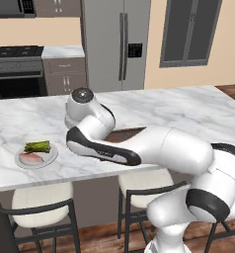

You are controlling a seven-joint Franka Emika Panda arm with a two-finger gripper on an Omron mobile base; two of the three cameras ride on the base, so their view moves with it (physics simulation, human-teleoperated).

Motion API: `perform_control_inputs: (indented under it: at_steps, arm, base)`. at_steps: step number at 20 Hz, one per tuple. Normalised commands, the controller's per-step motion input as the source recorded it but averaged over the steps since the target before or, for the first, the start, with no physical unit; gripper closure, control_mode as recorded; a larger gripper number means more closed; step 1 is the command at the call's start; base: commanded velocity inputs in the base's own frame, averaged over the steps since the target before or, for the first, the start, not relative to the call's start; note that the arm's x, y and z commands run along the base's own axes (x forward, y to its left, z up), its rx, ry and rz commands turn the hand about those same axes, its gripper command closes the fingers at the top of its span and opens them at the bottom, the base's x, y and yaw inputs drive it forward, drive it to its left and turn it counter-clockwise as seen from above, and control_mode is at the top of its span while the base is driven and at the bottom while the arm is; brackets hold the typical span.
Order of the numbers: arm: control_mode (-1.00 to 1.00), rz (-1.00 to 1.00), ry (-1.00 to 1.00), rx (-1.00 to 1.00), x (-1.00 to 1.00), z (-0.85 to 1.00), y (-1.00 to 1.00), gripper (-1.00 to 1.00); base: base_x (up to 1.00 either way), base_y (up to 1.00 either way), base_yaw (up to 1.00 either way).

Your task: Create a steak meal by picking up the steak and asparagus from the tray and placing them on the plate. Leave the tangerine on the tray.

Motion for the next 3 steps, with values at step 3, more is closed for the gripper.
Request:
perform_control_inputs:
  at_steps: [3]
  arm:
    - [-1.00, 0.17, -0.12, 0.04, -0.50, 0.00, -0.85, -1.00]
  base:
    - [0.00, 0.00, 0.00]
